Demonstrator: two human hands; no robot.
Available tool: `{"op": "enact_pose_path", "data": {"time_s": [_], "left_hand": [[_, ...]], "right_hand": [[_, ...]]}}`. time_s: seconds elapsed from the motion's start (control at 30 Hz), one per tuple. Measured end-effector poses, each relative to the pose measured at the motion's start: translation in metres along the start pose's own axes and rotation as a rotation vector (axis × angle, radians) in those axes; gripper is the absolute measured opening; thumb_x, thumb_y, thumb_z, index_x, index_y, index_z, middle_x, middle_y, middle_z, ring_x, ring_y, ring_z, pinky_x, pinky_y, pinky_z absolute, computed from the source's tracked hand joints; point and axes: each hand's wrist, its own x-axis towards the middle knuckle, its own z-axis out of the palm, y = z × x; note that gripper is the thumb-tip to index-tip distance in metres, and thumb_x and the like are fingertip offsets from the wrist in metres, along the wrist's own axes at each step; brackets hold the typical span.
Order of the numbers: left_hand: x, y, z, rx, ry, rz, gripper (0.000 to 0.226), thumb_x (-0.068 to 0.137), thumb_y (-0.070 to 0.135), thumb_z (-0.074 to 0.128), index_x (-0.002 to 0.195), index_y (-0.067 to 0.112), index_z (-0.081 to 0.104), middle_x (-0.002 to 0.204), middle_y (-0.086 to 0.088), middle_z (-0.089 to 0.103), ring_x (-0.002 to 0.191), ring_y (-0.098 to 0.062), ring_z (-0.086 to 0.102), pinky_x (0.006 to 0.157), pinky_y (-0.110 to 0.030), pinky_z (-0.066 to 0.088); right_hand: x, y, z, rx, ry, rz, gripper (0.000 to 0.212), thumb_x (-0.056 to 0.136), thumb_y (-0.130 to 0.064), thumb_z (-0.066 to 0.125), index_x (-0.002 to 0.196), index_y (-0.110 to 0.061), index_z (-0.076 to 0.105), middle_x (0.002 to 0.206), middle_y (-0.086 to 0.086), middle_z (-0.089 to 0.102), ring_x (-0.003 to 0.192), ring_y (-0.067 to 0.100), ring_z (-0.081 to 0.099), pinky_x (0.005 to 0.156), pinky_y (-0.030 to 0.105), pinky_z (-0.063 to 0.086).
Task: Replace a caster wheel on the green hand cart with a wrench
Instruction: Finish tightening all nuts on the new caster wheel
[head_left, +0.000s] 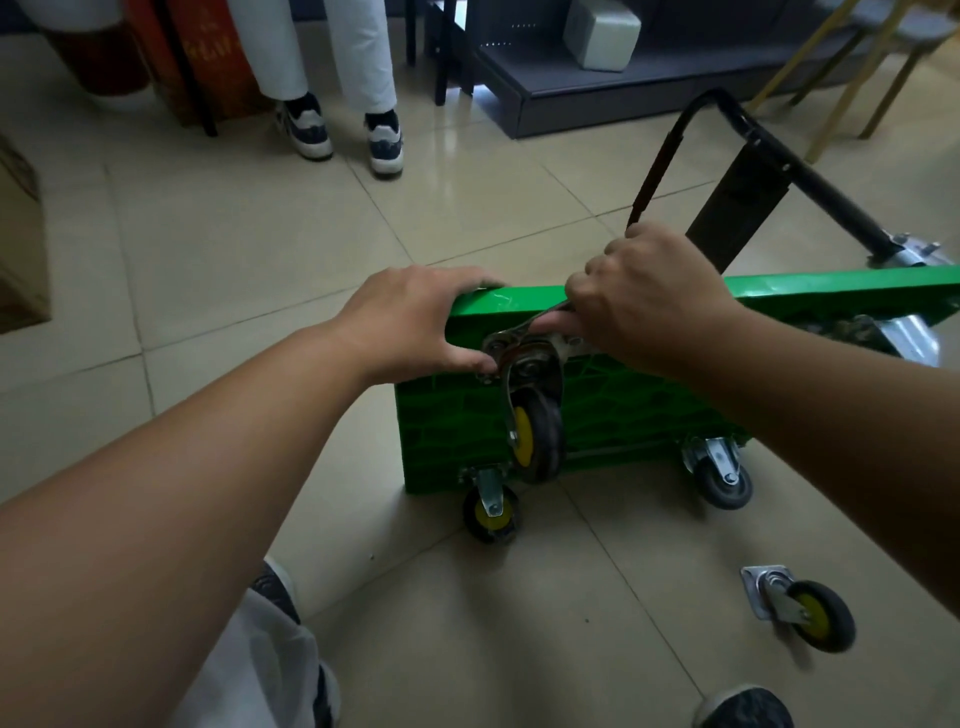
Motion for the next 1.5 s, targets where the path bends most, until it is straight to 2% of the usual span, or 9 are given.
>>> {"op": "enact_pose_path", "data": {"time_s": [0.17, 0.3, 0.5, 0.67, 0.8, 1.03, 1.2, 1.4, 1.5], "left_hand": [[0.001, -0.001, 0.003, 0.045, 0.008, -0.001, 0.079, 0.076, 0.064, 0.078, 0.146, 0.046, 0.046, 0.131, 0.014, 0.066, 0.111, -0.017, 0.062, 0.081, -0.033, 0.048], [0.004, -0.001, 0.005, 0.061, 0.045, 0.005, 0.070, 0.079, 0.062, 0.077, 0.142, 0.045, 0.051, 0.127, 0.013, 0.069, 0.108, -0.019, 0.064, 0.081, -0.033, 0.048], [0.004, -0.002, 0.008, 0.037, 0.056, -0.015, 0.065, 0.081, 0.057, 0.077, 0.141, 0.043, 0.054, 0.125, 0.011, 0.070, 0.106, -0.020, 0.064, 0.084, -0.037, 0.050], [0.007, -0.002, 0.005, -0.001, 0.013, -0.006, 0.067, 0.079, 0.054, 0.080, 0.140, 0.043, 0.054, 0.125, 0.011, 0.070, 0.106, -0.018, 0.062, 0.081, -0.032, 0.047], [0.004, -0.004, 0.001, -0.077, -0.051, 0.017, 0.076, 0.077, 0.050, 0.084, 0.144, 0.045, 0.049, 0.131, 0.012, 0.065, 0.111, -0.015, 0.058, 0.087, -0.034, 0.050], [0.001, -0.006, -0.004, -0.180, -0.054, 0.033, 0.071, 0.077, 0.039, 0.087, 0.141, 0.036, 0.055, 0.128, 0.009, 0.065, 0.104, -0.009, 0.053, 0.081, -0.025, 0.040], [-0.002, -0.007, -0.002, -0.190, -0.046, 0.049, 0.070, 0.079, 0.040, 0.085, 0.141, 0.034, 0.054, 0.130, 0.008, 0.064, 0.110, -0.013, 0.056, 0.085, -0.028, 0.043], [-0.003, -0.009, -0.002, -0.226, -0.038, 0.047, 0.061, 0.079, 0.039, 0.085, 0.133, 0.036, 0.059, 0.118, 0.011, 0.064, 0.101, -0.013, 0.056, 0.081, -0.030, 0.043], [-0.003, -0.007, -0.002, -0.224, -0.027, 0.045, 0.054, 0.079, 0.040, 0.085, 0.126, 0.036, 0.061, 0.115, 0.010, 0.066, 0.101, -0.015, 0.058, 0.083, -0.034, 0.048]], "right_hand": [[-0.023, -0.022, 0.038, 0.073, 0.184, 0.209, 0.066, 0.102, -0.060, 0.029, 0.064, -0.015, 0.058, 0.058, 0.006, 0.059, 0.052, 0.024, 0.053, 0.060, 0.033, 0.024], [-0.024, -0.025, 0.046, 0.058, 0.283, 0.248, 0.065, 0.103, -0.059, 0.033, 0.065, -0.014, 0.058, 0.060, 0.007, 0.061, 0.054, 0.025, 0.054, 0.061, 0.033, 0.024], [-0.026, -0.042, 0.053, 0.041, 0.485, 0.363, 0.060, 0.100, -0.058, 0.048, 0.058, -0.016, 0.051, 0.055, 0.006, 0.054, 0.052, 0.025, 0.049, 0.061, 0.035, 0.037], [-0.028, -0.029, 0.036, 0.043, 0.277, 0.248, 0.065, 0.100, -0.061, 0.035, 0.057, -0.017, 0.056, 0.055, 0.004, 0.059, 0.049, 0.023, 0.051, 0.058, 0.032, 0.029], [-0.026, 0.003, -0.004, -0.096, 0.068, 0.069, 0.067, 0.102, -0.061, 0.024, 0.065, -0.017, 0.058, 0.060, 0.002, 0.060, 0.051, 0.019, 0.040, 0.060, 0.032, 0.026], [0.024, -0.001, -0.060, -0.245, -0.089, -0.215, 0.057, 0.104, -0.057, 0.021, 0.070, -0.022, 0.049, 0.066, -0.004, 0.055, 0.059, 0.018, 0.048, 0.067, 0.032, 0.029], [0.044, 0.003, -0.073, -0.314, -0.175, -0.334, 0.060, 0.100, -0.062, 0.018, 0.070, -0.020, 0.049, 0.064, -0.004, 0.055, 0.059, 0.014, 0.053, 0.068, 0.032, 0.030], [0.055, -0.009, -0.082, -0.414, -0.246, -0.357, 0.046, 0.107, -0.045, 0.030, 0.070, -0.022, 0.045, 0.058, -0.005, 0.042, 0.051, 0.012, 0.035, 0.067, 0.031, 0.028], [0.059, -0.014, -0.083, -0.451, -0.252, -0.355, 0.044, 0.107, -0.042, 0.034, 0.069, -0.023, 0.046, 0.057, -0.006, 0.042, 0.051, 0.013, 0.034, 0.066, 0.031, 0.027]]}}
